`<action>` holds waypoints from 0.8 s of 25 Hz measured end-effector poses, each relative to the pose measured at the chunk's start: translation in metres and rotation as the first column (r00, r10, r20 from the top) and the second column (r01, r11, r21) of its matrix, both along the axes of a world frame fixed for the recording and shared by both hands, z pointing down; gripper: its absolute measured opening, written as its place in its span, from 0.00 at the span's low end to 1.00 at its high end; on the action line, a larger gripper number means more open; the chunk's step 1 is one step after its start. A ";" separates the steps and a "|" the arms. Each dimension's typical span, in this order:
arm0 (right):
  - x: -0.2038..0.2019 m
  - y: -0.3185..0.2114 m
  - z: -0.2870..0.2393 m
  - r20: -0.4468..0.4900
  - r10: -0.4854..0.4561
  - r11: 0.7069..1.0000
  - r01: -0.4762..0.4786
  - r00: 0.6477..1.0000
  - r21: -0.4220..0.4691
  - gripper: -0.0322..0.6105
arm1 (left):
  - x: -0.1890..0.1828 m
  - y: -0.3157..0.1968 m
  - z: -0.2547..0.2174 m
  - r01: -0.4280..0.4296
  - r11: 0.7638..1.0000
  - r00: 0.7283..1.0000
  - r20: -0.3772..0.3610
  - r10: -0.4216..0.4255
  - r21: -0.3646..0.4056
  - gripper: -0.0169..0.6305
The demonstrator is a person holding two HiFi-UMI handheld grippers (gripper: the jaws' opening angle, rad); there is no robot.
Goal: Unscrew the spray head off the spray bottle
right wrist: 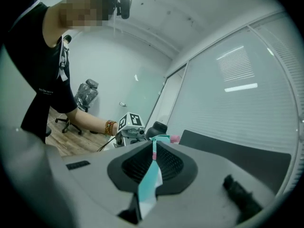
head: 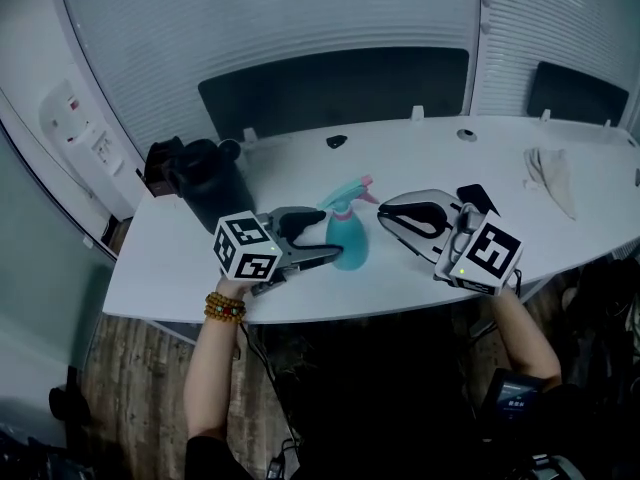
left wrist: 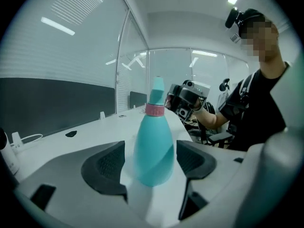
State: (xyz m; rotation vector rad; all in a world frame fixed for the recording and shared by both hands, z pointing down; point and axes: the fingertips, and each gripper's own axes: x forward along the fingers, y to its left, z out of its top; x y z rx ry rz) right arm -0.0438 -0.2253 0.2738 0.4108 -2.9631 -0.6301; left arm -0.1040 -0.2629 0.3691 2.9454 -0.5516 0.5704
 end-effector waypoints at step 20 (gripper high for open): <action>0.037 -0.015 0.013 -0.098 0.069 0.993 -0.078 0.993 -0.087 0.26 | 0.019 -0.034 -0.016 0.129 0.960 0.978 0.130 -0.165 0.247 0.49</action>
